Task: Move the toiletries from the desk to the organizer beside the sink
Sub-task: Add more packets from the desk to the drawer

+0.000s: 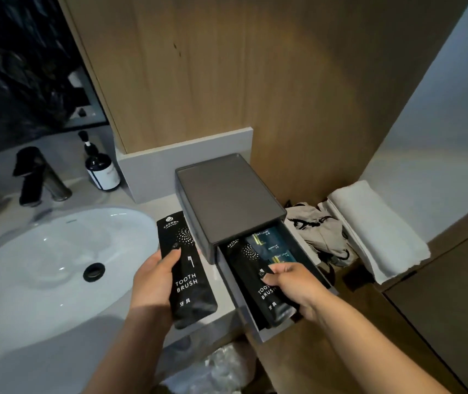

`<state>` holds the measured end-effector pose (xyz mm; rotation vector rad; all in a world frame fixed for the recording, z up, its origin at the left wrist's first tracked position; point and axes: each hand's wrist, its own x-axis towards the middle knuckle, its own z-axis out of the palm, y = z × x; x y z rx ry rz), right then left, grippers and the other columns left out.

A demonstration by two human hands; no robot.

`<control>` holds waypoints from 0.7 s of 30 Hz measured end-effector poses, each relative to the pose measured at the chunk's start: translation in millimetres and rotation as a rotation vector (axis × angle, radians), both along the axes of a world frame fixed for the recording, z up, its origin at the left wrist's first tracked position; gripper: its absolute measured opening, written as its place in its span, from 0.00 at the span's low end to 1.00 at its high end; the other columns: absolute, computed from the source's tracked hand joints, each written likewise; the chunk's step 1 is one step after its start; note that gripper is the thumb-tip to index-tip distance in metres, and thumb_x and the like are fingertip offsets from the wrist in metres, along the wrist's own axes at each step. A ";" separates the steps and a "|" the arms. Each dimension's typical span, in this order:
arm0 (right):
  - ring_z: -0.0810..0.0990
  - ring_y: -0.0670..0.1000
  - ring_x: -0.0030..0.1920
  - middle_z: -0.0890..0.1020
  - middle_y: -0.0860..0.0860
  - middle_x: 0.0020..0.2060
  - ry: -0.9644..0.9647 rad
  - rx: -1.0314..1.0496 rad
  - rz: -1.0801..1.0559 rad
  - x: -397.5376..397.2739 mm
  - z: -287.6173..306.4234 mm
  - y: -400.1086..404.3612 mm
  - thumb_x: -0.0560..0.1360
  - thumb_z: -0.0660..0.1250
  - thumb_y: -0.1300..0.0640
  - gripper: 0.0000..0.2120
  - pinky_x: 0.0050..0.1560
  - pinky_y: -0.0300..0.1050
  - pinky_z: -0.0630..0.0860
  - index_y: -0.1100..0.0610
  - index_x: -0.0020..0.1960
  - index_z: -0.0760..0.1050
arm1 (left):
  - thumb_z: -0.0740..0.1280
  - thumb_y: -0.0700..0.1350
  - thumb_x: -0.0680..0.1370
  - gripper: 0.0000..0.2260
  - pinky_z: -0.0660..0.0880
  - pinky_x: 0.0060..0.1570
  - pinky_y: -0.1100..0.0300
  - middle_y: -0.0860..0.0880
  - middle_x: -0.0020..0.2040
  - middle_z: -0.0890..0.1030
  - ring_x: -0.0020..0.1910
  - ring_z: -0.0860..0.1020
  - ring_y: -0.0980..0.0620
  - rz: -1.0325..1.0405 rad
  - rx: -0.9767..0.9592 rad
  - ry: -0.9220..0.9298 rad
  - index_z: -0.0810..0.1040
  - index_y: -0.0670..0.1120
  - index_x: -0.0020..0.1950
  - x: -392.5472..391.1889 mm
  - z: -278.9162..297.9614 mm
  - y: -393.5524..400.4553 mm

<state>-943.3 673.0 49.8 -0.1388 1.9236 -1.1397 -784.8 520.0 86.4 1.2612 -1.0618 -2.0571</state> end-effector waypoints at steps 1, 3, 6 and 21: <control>0.80 0.50 0.39 0.84 0.57 0.44 -0.047 -0.028 0.018 -2.6 -2.0 -3.6 0.75 0.66 0.67 0.05 0.38 0.36 0.76 0.64 0.48 0.80 | 0.64 0.41 0.79 0.08 0.77 0.28 0.60 0.40 0.45 0.84 0.31 0.81 0.48 0.029 -0.006 -0.017 0.81 0.40 0.53 0.0 -1.5 2.6; 0.81 0.53 0.43 0.84 0.61 0.50 -0.082 -0.059 0.073 -4.5 -7.9 -9.8 0.76 0.64 0.67 0.08 0.46 0.43 0.78 0.66 0.53 0.79 | 0.64 0.42 0.79 0.09 0.77 0.29 0.60 0.40 0.43 0.83 0.31 0.80 0.47 0.074 -0.008 -0.005 0.81 0.39 0.52 1.1 -3.5 10.1; 0.76 0.48 0.54 0.81 0.54 0.55 0.013 0.011 0.149 -7.7 -15.8 -17.2 0.77 0.64 0.66 0.11 0.62 0.44 0.70 0.65 0.59 0.77 | 0.63 0.44 0.79 0.09 0.76 0.32 0.59 0.40 0.42 0.82 0.33 0.80 0.46 0.113 -0.011 -0.009 0.81 0.41 0.51 1.2 -4.6 19.2; 0.77 0.46 0.37 0.78 0.47 0.33 0.346 0.030 0.346 -25.2 -39.6 -22.8 0.69 0.74 0.64 0.06 0.42 0.36 0.72 0.56 0.44 0.80 | 0.64 0.44 0.78 0.11 0.73 0.25 0.62 0.38 0.40 0.81 0.27 0.79 0.47 0.277 -0.005 -0.089 0.81 0.37 0.51 0.7 -9.9 64.3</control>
